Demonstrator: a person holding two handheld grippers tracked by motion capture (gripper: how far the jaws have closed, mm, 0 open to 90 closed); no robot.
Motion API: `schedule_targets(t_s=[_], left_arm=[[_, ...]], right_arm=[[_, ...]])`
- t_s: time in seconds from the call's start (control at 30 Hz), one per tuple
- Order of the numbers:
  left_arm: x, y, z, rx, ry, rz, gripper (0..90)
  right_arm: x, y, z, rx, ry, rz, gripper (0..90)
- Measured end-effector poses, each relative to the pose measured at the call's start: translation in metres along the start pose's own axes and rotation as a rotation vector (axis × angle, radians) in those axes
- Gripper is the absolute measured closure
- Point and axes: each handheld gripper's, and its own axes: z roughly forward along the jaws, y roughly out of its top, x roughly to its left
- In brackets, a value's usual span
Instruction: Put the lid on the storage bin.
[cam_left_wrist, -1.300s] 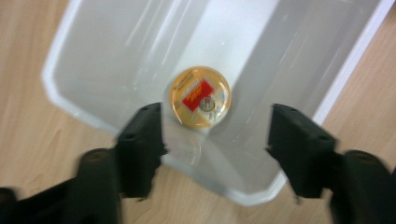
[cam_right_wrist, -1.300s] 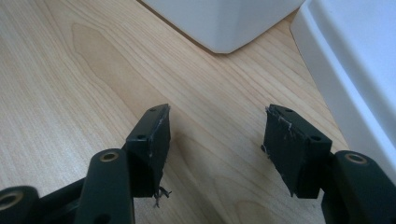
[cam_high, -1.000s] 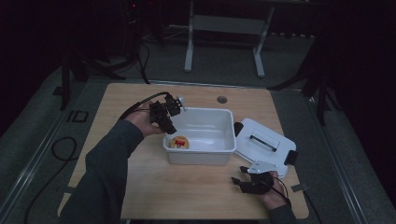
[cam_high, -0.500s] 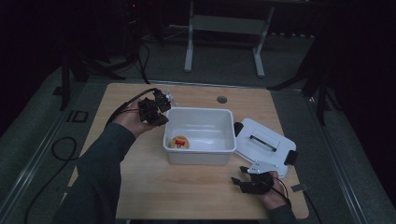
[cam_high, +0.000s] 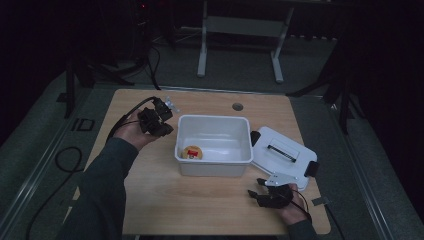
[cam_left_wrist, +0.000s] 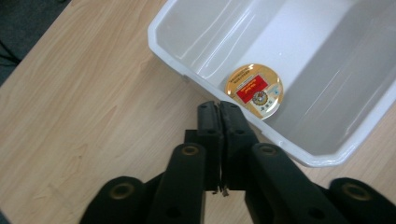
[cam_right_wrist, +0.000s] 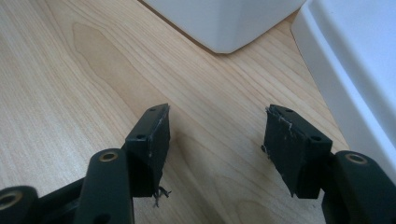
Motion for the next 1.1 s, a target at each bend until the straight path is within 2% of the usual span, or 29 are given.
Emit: schedule_targets(t_s=[0.2, 0.4, 0.47, 0.7, 0.8, 1.0, 1.1], left_arm=[[0.000, -0.009, 0.007, 0.013, 0.023, -0.007, 75.7], [0.004, -0.018, 0.011, -0.022, 0.033, -0.046, 70.5], [0.005, -0.023, 0.014, -0.045, 0.034, -0.065, 69.5], [0.007, -0.040, 0.029, -0.069, 0.040, -0.113, 68.8], [0.007, -0.047, 0.033, -0.096, 0.060, -0.135, 69.4], [0.004, -0.058, 0.043, -0.126, 0.078, -0.157, 69.2], [0.004, -0.066, 0.050, -0.144, 0.081, -0.183, 68.7]], right_arm=[[0.000, 0.000, 0.000, -0.001, -0.001, 0.000, 40.1], [0.000, 0.000, 0.000, 0.000, -0.001, 0.000, 40.1], [0.000, 0.000, 0.000, 0.001, -0.001, 0.001, 40.1], [0.000, 0.000, 0.000, 0.001, -0.002, 0.003, 40.1], [0.000, 0.000, 0.000, 0.005, -0.002, 0.003, 40.1], [0.001, 0.000, 0.001, 0.008, 0.005, -0.006, 34.0], [0.002, 0.001, 0.001, 0.016, 0.009, -0.010, 32.8]])
